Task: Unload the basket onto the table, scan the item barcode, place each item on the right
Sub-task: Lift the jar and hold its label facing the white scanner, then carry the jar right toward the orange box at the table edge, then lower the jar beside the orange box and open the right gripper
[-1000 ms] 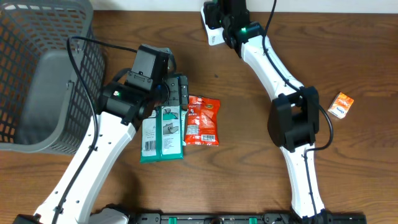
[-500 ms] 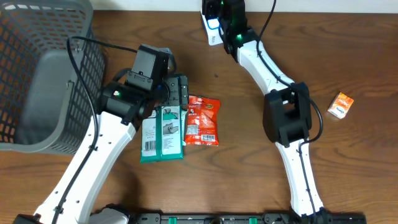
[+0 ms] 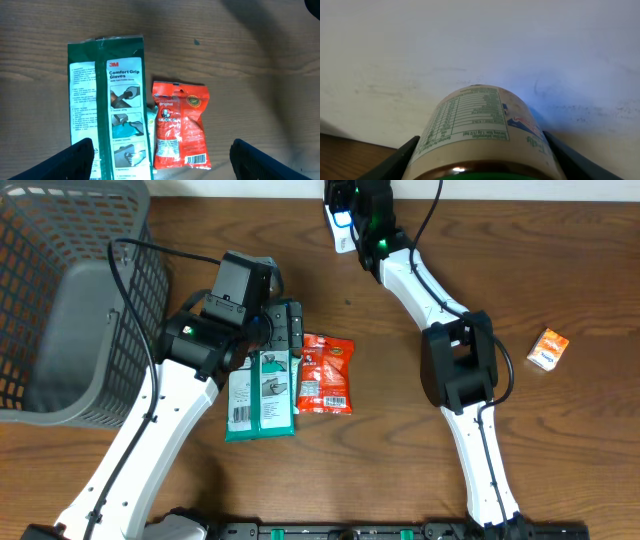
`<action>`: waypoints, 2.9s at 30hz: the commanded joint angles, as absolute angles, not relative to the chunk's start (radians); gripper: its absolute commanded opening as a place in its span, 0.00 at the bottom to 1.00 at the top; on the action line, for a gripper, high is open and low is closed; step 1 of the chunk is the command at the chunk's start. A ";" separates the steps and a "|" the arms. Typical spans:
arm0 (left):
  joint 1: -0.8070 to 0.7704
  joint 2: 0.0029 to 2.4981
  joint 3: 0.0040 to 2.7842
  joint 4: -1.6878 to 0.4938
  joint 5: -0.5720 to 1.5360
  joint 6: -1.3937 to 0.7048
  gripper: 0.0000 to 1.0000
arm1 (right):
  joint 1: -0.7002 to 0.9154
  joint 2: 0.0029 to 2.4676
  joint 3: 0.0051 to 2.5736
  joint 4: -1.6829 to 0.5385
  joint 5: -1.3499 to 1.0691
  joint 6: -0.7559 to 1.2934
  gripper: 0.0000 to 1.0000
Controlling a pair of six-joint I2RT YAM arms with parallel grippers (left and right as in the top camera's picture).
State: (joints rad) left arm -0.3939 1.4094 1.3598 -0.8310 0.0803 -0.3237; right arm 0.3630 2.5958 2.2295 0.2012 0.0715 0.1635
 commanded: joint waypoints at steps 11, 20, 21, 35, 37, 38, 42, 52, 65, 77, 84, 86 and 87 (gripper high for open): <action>-0.394 1.412 1.377 -0.832 0.082 -0.314 0.87 | 0.334 2.372 2.242 0.025 0.029 0.159 0.04; -0.394 1.412 1.377 -0.832 0.082 -0.314 0.87 | 0.314 2.039 2.242 -0.870 0.026 0.159 0.06; -0.394 1.412 1.377 -0.832 0.082 -0.315 0.87 | 0.310 2.015 2.242 -0.957 0.029 0.159 0.09; -0.394 1.412 1.377 -0.832 0.082 -0.314 0.87 | 0.196 1.942 2.103 -1.636 0.086 0.172 0.04; -0.394 1.412 1.377 -0.832 0.082 -0.315 0.87 | 0.175 1.942 2.031 -1.598 0.086 0.182 0.04; -0.394 1.412 1.377 -0.832 0.082 -0.315 0.87 | 0.160 1.942 1.989 -1.576 0.086 0.187 0.04; -0.394 1.412 1.377 -0.832 0.082 -0.314 0.87 | 0.095 1.942 1.827 -1.459 0.088 0.202 0.01; -0.394 1.412 1.377 -0.832 0.082 -0.314 0.87 | -0.120 1.943 1.464 -0.984 0.089 0.223 0.01; -0.394 1.412 1.377 -0.832 0.082 -0.315 0.87 | -0.250 1.943 1.332 -0.820 0.079 0.231 0.01; -0.394 1.412 1.377 -0.832 0.082 -0.315 0.87 | -0.289 1.943 1.332 -0.823 0.154 0.232 0.02; -0.394 1.412 1.377 -0.832 0.082 -0.315 0.87 | -0.289 1.943 1.332 -0.818 0.062 0.225 0.10; -0.394 1.412 1.377 -0.832 0.082 -0.315 0.87 | -0.288 1.943 1.331 -0.809 0.062 0.208 0.10; -0.394 1.412 1.377 -0.832 0.082 -0.315 0.87 | -0.287 1.944 1.329 -0.800 0.062 0.208 0.09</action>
